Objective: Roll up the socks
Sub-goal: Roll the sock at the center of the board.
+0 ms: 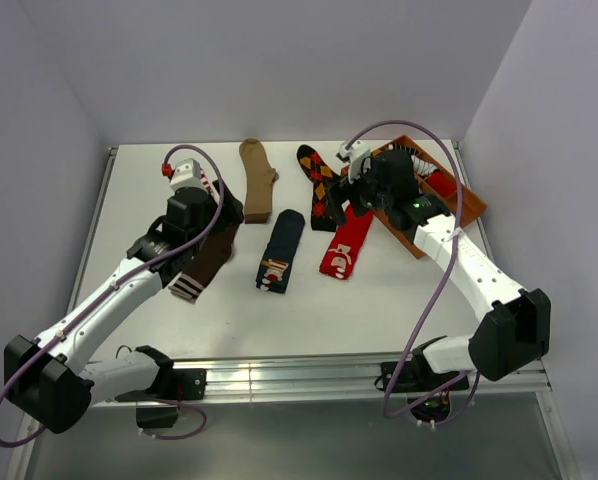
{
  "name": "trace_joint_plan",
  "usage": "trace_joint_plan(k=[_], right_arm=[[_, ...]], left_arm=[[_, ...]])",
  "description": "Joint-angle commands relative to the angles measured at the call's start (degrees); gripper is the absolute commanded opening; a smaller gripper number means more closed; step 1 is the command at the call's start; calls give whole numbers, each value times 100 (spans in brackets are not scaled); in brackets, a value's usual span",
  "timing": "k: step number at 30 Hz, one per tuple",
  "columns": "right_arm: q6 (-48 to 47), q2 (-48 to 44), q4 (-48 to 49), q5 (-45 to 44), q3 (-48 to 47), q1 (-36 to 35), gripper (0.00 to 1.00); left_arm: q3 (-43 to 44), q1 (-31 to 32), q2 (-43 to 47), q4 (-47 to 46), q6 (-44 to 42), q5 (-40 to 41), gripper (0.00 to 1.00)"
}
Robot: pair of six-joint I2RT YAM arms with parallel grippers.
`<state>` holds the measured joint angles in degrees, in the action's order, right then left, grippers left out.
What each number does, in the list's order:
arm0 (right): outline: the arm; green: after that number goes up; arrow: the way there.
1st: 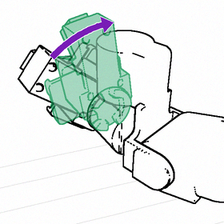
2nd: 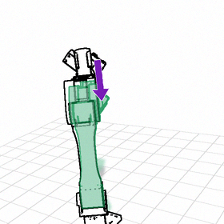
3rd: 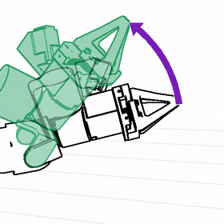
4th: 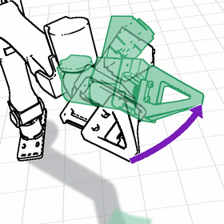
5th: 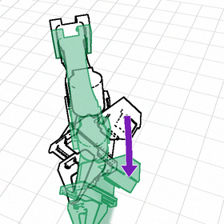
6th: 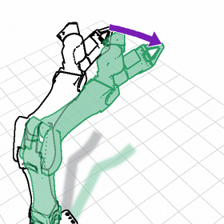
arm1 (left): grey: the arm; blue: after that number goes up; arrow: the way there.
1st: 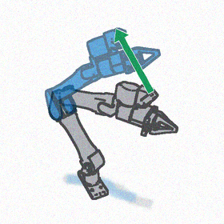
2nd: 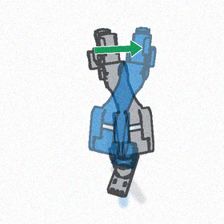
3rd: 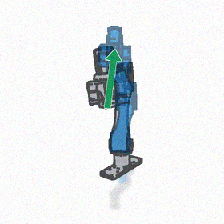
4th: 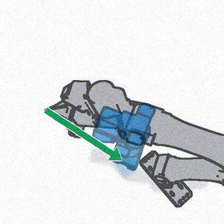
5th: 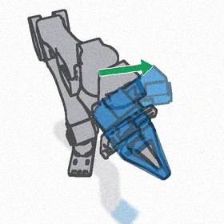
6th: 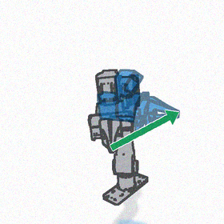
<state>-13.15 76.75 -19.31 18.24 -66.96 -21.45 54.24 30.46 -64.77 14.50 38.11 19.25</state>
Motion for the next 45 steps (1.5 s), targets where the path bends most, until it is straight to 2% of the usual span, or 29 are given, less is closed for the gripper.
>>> trace_joint_plan(k=[1, 11, 16, 18, 20, 23, 24, 26, 30, 35, 45], right_arm=[[-39, -239, 182, 65, 34, 80, 100], [-100, -178, 156, -31, 7, 89, 100], [-513, 164, -11, -277, -264, -25, 91], [-680, 427, -99, -400, -414, -174, 87], [-846, 603, -169, -566, -458, -543, 85], [-1005, 920, -170, -830, -371, -1175, 80], [-1023, 1051, -161, -874, -327, -1325, 76], [-1102, 1184, -170, -962, -204, -1780, 72], [-1164, 1491, -91, -1138, 42, -2468, 61], [-1015, 1912, 111, -1147, 192, -3039, 59], [-812, 2538, 191, -1182, 7, -3418, 59]], left_arm=[[96, 4, -9, -88, -119, -105, 85], [61, 4, -9, -97, -84, -105, 85], [331, 4, -53, 52, 82, 87, 87], [578, -40, -245, 456, 232, 220, 87], [798, -127, -334, 658, 346, 194, 88], [711, -504, -299, 563, 521, -332, 87], [641, -810, -212, 510, 566, -690, 86], [465, -1215, -124, 396, 663, -887, 86], [351, -1595, 52, 378, 733, -1063, 86], [298, -1780, 88, 255, 786, -1230, 86], [70, -1850, 123, -61, 733, -1459, 85]])
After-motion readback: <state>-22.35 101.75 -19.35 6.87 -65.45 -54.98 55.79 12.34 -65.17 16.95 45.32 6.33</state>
